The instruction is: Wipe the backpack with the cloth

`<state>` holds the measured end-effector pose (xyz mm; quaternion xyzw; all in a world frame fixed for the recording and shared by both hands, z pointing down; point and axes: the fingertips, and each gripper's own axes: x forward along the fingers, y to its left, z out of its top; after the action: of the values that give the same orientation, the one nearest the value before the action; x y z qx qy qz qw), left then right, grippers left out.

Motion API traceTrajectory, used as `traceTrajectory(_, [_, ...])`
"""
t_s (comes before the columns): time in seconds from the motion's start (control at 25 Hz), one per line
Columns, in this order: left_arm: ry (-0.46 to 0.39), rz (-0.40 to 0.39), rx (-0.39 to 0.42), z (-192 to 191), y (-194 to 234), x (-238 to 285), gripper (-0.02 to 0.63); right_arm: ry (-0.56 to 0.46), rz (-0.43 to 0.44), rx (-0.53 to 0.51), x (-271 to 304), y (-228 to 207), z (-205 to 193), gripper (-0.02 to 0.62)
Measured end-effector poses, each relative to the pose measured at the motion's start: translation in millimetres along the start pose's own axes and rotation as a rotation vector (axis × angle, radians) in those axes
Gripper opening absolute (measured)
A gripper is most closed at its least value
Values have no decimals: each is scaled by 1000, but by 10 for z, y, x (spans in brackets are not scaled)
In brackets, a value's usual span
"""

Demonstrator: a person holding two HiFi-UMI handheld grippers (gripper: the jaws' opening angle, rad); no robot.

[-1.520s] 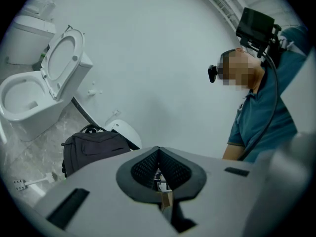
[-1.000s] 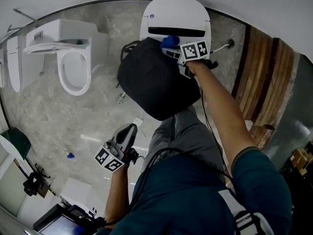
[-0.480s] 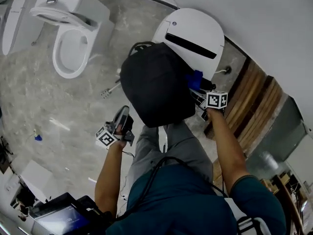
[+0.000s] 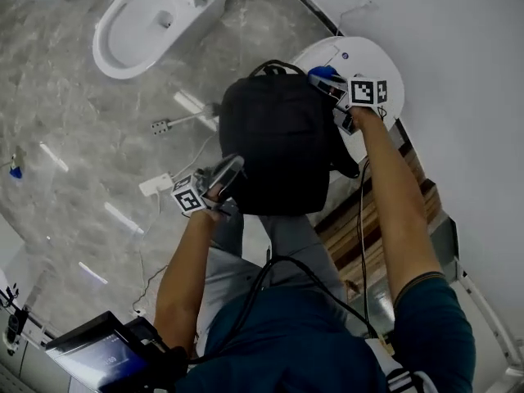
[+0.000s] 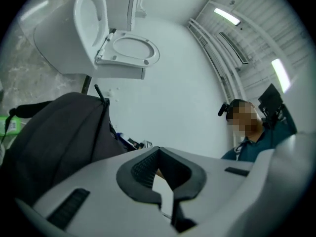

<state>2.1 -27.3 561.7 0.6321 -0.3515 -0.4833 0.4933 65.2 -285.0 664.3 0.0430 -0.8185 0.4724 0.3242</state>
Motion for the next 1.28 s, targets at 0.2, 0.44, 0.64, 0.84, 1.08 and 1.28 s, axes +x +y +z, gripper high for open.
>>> traceTrajectory(0.2, [145, -50, 57, -186, -119, 188, 5, 460, -110, -602, 608, 427, -170, 40])
traceTrajectory(0.44, [180, -19, 150, -300, -165, 381, 5, 562, -38, -718, 1449, 1024, -530, 40])
traceTrajectory(0.64, [256, -29, 201, -379, -238, 559, 5, 512, -8, -509, 1032, 1261, -531, 40])
traceTrajectory(0.84, [266, -76, 223, -324, -301, 624, 5, 684, -35, -754, 1396, 1567, -453, 40])
traceTrajectory(1.08, [134, -118, 267, -253, -552, 278, 5, 1351, -96, -1462, 1812, 1447, -1248, 40])
traceTrajectory(1.28, [102, -26, 407, -262, -991, -745, 5, 1626, 138, -1597, 1449, 1764, -2436, 40])
